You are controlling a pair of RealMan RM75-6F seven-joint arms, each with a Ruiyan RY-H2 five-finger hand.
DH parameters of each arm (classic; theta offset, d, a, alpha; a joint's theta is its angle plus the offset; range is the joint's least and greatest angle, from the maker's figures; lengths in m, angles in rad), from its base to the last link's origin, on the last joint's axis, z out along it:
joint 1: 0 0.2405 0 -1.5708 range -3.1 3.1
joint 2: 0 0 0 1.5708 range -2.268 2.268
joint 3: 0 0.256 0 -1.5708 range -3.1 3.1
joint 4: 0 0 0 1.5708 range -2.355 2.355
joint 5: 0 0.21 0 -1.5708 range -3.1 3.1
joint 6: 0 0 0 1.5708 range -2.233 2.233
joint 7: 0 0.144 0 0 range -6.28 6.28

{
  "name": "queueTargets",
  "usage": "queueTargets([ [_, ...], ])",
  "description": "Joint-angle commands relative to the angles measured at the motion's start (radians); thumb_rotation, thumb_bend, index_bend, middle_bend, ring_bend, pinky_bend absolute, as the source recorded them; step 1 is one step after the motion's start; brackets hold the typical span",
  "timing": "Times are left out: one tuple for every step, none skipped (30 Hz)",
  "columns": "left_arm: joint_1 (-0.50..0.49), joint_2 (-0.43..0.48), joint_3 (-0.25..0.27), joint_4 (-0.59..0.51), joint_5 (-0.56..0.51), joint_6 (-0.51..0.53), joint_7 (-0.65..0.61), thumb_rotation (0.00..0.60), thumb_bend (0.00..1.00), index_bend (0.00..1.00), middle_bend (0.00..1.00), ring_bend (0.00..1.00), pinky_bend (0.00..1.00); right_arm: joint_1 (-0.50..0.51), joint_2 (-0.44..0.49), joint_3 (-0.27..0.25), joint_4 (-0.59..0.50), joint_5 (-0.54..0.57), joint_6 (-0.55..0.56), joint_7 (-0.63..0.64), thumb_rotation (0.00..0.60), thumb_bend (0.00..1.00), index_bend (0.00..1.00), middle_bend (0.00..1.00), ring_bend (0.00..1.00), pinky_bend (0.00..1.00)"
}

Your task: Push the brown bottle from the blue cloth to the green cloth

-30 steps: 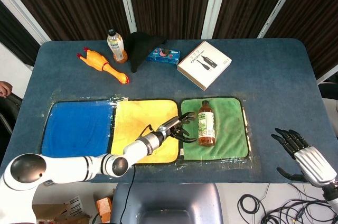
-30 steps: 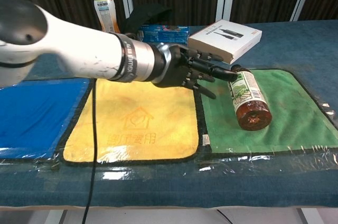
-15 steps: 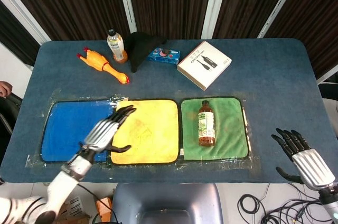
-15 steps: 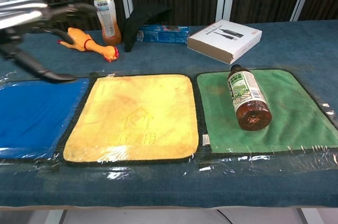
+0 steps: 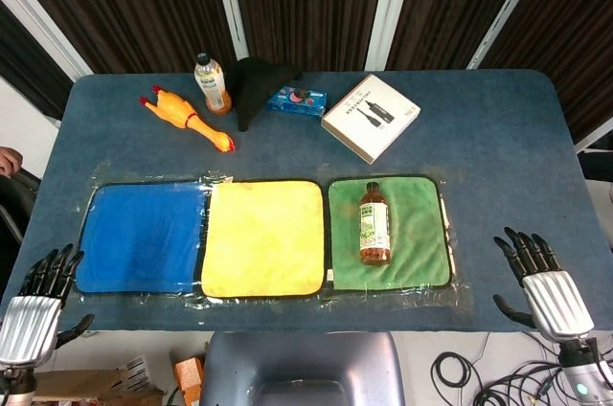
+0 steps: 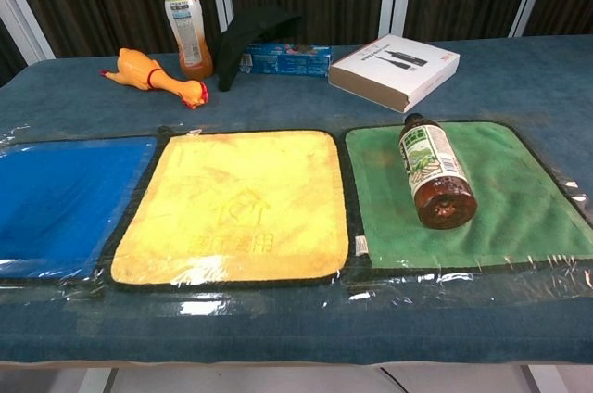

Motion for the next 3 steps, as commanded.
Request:
queueTargets([
  [0.03, -0.02, -0.036, 0.011, 0.046, -0.009, 0.015, 0.6, 0.06, 0.0, 0.01, 0.0, 0.15, -0.002, 0.002, 0.0, 0.005, -0.001, 0.0, 0.003, 0.6, 0.21, 0.0, 0.0, 0.0, 0.0],
  [0.035, -0.023, -0.044, 0.017, 0.055, -0.014, 0.02, 0.6, 0.06, 0.0, 0.01, 0.0, 0.15, -0.003, 0.003, 0.001, 0.008, 0.002, -0.001, 0.007, 0.6, 0.21, 0.0, 0.0, 0.0, 0.0],
  [0.039, -0.024, -0.048, 0.02, 0.06, -0.019, 0.021, 0.6, 0.06, 0.0, 0.01, 0.0, 0.15, -0.003, 0.004, 0.003, 0.01, 0.005, -0.003, 0.009, 0.6, 0.21, 0.0, 0.0, 0.0, 0.0],
])
